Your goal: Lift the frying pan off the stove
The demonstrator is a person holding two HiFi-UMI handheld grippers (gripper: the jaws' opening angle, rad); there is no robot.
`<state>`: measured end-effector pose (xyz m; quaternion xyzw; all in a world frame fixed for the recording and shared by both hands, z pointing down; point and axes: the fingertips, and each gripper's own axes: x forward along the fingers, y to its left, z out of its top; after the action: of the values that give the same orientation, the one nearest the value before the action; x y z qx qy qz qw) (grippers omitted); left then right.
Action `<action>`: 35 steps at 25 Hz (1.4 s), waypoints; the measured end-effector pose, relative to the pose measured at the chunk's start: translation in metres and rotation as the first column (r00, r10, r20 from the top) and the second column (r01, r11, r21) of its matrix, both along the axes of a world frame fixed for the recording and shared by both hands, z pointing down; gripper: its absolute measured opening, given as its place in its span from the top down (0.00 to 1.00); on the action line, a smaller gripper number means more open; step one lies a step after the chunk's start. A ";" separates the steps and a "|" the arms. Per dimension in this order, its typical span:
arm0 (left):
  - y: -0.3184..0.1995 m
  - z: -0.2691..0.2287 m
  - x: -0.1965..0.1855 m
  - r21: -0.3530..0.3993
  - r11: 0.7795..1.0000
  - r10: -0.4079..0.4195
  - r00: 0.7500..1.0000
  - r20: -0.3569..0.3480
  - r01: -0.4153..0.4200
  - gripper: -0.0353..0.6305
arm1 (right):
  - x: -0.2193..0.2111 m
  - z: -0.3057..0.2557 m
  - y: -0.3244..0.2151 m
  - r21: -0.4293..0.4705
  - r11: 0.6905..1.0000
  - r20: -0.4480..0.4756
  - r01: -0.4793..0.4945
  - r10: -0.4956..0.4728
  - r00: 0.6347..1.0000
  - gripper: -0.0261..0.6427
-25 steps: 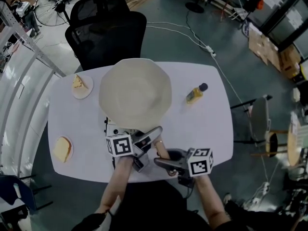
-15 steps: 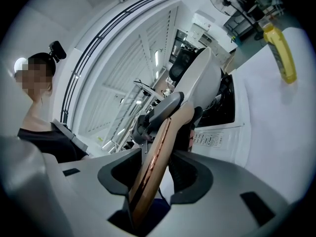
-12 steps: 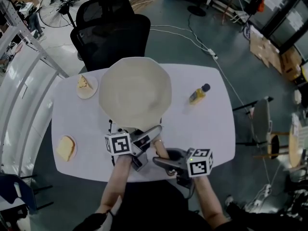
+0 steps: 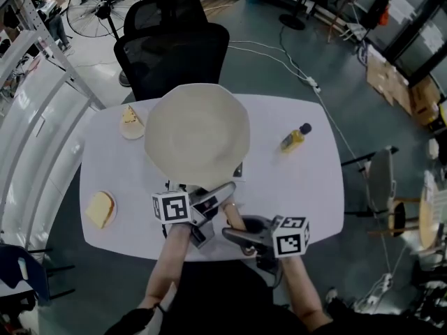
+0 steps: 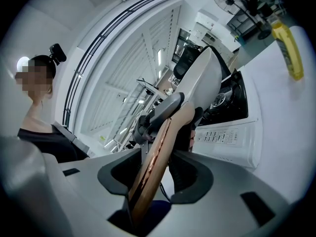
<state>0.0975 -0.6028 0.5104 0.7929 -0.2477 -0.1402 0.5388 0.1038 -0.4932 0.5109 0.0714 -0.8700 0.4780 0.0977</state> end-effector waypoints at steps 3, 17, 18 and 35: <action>0.005 0.000 -0.005 0.009 1.000 -0.004 1.000 -0.019 0.004 0.61 | -0.006 0.000 0.006 0.001 1.000 0.004 0.011 -0.011 1.000 0.70; 0.026 -0.002 -0.048 0.004 0.997 -0.074 0.997 -0.015 0.074 0.61 | -0.042 -0.004 0.025 -0.002 0.996 0.010 0.084 -0.084 0.996 0.70; 0.027 -0.002 -0.052 0.000 0.997 -0.083 0.996 -0.011 0.083 0.61 | -0.045 -0.005 0.026 -0.003 0.996 0.011 0.090 -0.090 0.996 0.70; 0.055 -0.002 -0.120 -0.001 0.977 -0.214 0.977 0.005 0.214 0.61 | -0.099 -0.009 0.051 0.002 0.974 0.023 0.228 -0.228 0.973 0.69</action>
<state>-0.0224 -0.5480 0.5082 0.7616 -0.3330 -0.1950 0.5207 0.0049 -0.4417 0.5023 -0.0344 -0.8733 0.4649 0.1417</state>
